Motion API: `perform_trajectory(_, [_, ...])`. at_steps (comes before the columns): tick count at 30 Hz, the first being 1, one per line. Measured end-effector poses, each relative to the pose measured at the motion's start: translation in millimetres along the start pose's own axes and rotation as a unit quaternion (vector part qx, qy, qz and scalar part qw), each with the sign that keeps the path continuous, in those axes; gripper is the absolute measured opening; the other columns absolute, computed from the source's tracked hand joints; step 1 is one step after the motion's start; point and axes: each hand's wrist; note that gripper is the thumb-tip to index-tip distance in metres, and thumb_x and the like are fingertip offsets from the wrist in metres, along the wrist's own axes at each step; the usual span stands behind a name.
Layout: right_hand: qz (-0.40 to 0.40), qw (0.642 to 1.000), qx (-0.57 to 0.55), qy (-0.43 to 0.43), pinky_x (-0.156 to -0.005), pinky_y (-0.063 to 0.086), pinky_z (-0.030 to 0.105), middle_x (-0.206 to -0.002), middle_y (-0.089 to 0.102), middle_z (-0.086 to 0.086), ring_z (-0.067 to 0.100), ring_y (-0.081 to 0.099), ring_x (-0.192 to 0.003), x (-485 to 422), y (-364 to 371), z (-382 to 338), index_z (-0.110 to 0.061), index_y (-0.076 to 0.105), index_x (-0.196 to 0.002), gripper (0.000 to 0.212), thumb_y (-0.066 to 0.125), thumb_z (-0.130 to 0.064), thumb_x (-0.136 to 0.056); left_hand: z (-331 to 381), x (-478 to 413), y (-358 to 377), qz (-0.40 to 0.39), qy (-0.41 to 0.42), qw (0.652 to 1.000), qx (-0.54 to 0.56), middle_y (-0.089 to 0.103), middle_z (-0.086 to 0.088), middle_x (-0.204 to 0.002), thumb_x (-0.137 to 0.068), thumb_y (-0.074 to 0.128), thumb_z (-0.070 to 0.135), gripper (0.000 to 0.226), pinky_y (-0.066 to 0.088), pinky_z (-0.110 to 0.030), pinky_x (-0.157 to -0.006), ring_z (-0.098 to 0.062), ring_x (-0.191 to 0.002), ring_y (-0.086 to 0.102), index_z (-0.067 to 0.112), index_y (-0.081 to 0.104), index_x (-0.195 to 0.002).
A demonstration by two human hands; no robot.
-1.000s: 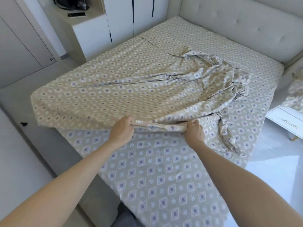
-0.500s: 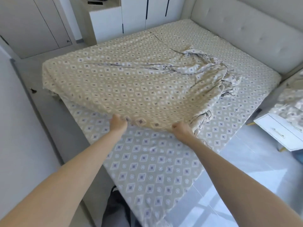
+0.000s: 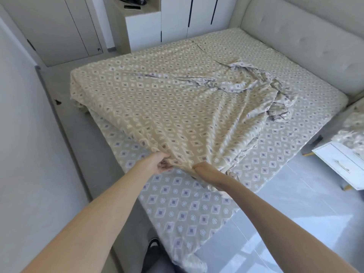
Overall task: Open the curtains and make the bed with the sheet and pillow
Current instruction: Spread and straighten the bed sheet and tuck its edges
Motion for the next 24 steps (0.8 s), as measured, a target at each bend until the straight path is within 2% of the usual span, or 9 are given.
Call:
perform_trajectory(3, [-0.057,0.997,0.044,-0.011,-0.067,0.033,0.029,-0.077,0.041,-0.003,0.011,0.036,-0.068,9,3,9,-0.014,0.042,-0.083,0.020,0.049,-0.028,-0.095,-18,9,-3,0.014,0.017,1.000,-0.006,0.056,-0.012,-0.078,-0.098,0.045,0.002,0.010,0.057,-0.033,-0.062,-0.019,-0.067,0.057,0.001,0.050,-0.089])
perform_trajectory(5, [-0.077,0.985,0.152,-0.009,-0.065,0.035,0.029,-0.090,0.050,-0.001,0.014,0.044,-0.077,10,2,19,-0.015,0.044,-0.103,0.039,0.068,-0.038,-0.083,-27,20,-3,0.015,0.030,0.999,-0.012,0.058,-0.012,-0.078,-0.098,0.043,0.002,0.009,0.056,-0.027,-0.053,-0.020,-0.063,0.060,-0.001,0.051,-0.096])
perform_trajectory(6, [-0.062,0.973,0.223,-0.007,-0.067,0.038,0.029,-0.098,0.053,0.003,0.017,0.046,-0.082,7,3,25,-0.013,0.044,-0.111,0.046,0.072,-0.033,-0.081,-30,25,-2,0.019,0.038,0.999,-0.013,0.058,-0.012,-0.079,-0.098,0.044,0.002,0.009,0.055,-0.024,-0.046,-0.020,-0.057,0.064,-0.001,0.052,-0.098])
perform_trajectory(8, [0.015,0.942,0.333,-0.023,-0.069,0.046,0.032,-0.105,0.056,0.010,0.022,0.049,-0.084,6,7,35,-0.008,0.050,-0.110,0.029,0.063,-0.015,-0.085,-39,38,-1,0.036,0.053,0.998,-0.003,0.057,-0.012,-0.079,-0.098,0.045,0.003,0.009,0.051,-0.023,-0.037,-0.016,-0.040,0.063,-0.001,0.051,-0.093])
perform_trajectory(11, [0.128,0.904,0.406,-0.039,-0.074,0.052,0.032,-0.105,0.058,0.010,0.026,0.059,-0.088,15,5,48,-0.007,0.061,-0.098,0.014,0.050,-0.005,-0.089,-50,54,-3,0.066,0.070,0.995,0.020,0.055,-0.012,-0.081,-0.098,0.046,0.005,0.013,0.050,-0.022,-0.035,-0.019,-0.048,0.064,-0.001,0.048,-0.109])
perform_trajectory(13, [0.169,0.881,0.436,-0.066,-0.078,0.049,0.033,-0.120,0.052,0.011,0.029,0.057,-0.104,22,-7,63,-0.005,0.064,-0.102,0.018,0.049,-0.003,-0.092,-62,66,-2,0.090,0.079,0.992,0.047,0.056,-0.013,-0.084,-0.098,0.045,0.004,0.020,0.053,-0.023,-0.039,-0.023,-0.064,0.065,0.000,0.047,-0.118])
perform_trajectory(15, [0.202,0.866,0.451,-0.074,-0.084,0.049,0.037,-0.133,0.041,0.014,0.033,0.046,-0.118,28,-19,76,-0.004,0.064,-0.100,0.019,0.050,0.002,-0.090,-72,75,3,0.105,0.091,0.987,0.079,0.058,-0.015,-0.098,-0.099,0.043,0.002,0.015,0.056,-0.026,-0.057,-0.027,-0.085,0.064,-0.001,0.050,-0.112])
perform_trajectory(17, [0.216,0.861,0.453,-0.083,-0.085,0.050,0.039,-0.136,0.037,0.019,0.037,0.045,-0.118,33,-27,85,-0.003,0.062,-0.104,0.021,0.048,0.006,-0.090,-81,83,14,0.111,0.105,0.982,0.110,0.059,-0.015,-0.097,-0.099,0.039,-0.003,0.024,0.054,-0.036,-0.076,-0.024,-0.079,0.061,-0.001,0.048,-0.121])
perform_trajectory(24, [0.215,0.899,0.380,-0.026,-0.064,0.043,0.032,-0.116,0.052,0.016,0.032,0.058,-0.098,44,-43,139,-0.006,0.054,-0.110,0.030,0.049,0.010,-0.086,-101,90,30,0.162,0.121,0.974,0.105,0.055,-0.013,-0.086,-0.101,0.035,0.000,0.037,0.049,-0.037,-0.086,-0.018,-0.070,0.056,-0.002,0.039,-0.137])
Point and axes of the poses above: each hand's wrist, its own x-axis away from the middle knuckle, its own y-axis out of the palm, z = x × y
